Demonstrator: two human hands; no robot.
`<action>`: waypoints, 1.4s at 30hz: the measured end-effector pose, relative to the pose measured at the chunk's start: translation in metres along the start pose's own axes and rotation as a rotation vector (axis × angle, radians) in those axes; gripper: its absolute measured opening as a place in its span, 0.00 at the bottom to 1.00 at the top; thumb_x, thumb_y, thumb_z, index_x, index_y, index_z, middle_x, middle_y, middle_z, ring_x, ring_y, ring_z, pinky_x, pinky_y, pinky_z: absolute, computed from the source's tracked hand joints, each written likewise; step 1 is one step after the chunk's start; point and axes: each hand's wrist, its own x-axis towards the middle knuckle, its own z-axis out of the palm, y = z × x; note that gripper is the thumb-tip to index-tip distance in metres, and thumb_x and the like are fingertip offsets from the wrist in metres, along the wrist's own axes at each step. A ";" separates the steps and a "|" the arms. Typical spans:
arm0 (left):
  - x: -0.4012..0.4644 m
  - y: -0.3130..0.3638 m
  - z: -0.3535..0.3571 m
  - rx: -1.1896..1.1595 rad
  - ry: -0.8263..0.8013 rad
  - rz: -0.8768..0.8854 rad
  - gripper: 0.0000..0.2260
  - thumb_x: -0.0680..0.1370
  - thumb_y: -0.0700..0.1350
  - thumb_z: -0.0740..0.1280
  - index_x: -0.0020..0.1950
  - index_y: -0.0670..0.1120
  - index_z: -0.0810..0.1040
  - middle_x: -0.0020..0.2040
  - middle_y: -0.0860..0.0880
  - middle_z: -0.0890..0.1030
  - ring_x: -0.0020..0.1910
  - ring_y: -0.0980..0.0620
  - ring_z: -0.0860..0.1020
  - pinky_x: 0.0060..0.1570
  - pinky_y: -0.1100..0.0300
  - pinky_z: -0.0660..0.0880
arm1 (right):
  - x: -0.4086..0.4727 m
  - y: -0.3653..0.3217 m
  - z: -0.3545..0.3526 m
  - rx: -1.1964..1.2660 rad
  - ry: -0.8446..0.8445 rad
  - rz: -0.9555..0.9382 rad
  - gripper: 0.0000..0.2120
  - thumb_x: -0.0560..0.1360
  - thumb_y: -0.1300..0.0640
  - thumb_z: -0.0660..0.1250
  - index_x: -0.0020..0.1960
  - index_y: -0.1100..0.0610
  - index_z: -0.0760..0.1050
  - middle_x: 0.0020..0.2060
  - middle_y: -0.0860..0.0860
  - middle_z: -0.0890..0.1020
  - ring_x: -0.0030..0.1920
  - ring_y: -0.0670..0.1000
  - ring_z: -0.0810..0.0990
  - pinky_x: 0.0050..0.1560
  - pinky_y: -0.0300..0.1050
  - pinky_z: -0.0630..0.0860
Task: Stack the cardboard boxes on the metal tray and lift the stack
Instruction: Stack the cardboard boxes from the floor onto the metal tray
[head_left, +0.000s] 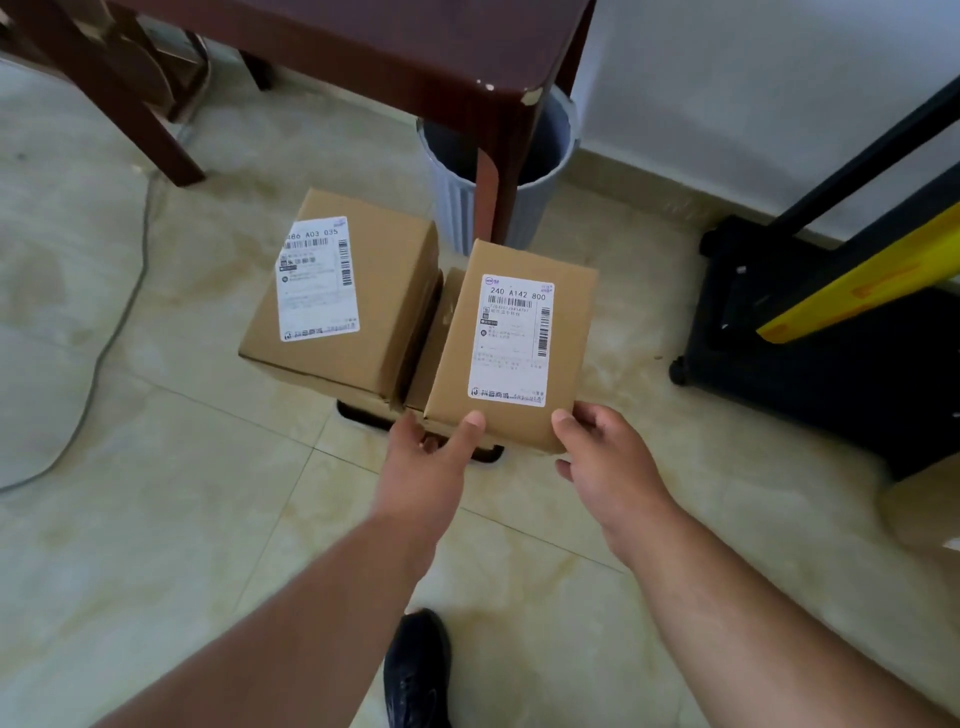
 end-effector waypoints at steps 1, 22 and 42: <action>0.002 -0.001 -0.001 -0.057 0.005 -0.051 0.22 0.74 0.64 0.74 0.63 0.60 0.71 0.57 0.63 0.76 0.68 0.50 0.75 0.71 0.48 0.70 | 0.001 -0.002 0.002 0.002 0.003 -0.003 0.11 0.81 0.50 0.67 0.63 0.48 0.78 0.53 0.39 0.83 0.57 0.43 0.82 0.66 0.56 0.78; 0.014 0.013 -0.012 -0.244 -0.009 -0.052 0.41 0.61 0.72 0.75 0.72 0.58 0.75 0.64 0.62 0.79 0.66 0.57 0.76 0.71 0.46 0.71 | 0.008 -0.023 0.031 0.004 -0.045 -0.020 0.07 0.81 0.50 0.67 0.59 0.47 0.78 0.51 0.40 0.84 0.54 0.41 0.83 0.65 0.56 0.79; -0.026 -0.034 0.015 0.119 -0.110 -0.063 0.37 0.75 0.64 0.72 0.80 0.55 0.65 0.76 0.54 0.72 0.64 0.48 0.78 0.73 0.44 0.68 | -0.012 0.016 -0.022 -0.043 0.031 0.101 0.18 0.79 0.41 0.67 0.58 0.54 0.80 0.48 0.45 0.82 0.52 0.47 0.82 0.63 0.56 0.80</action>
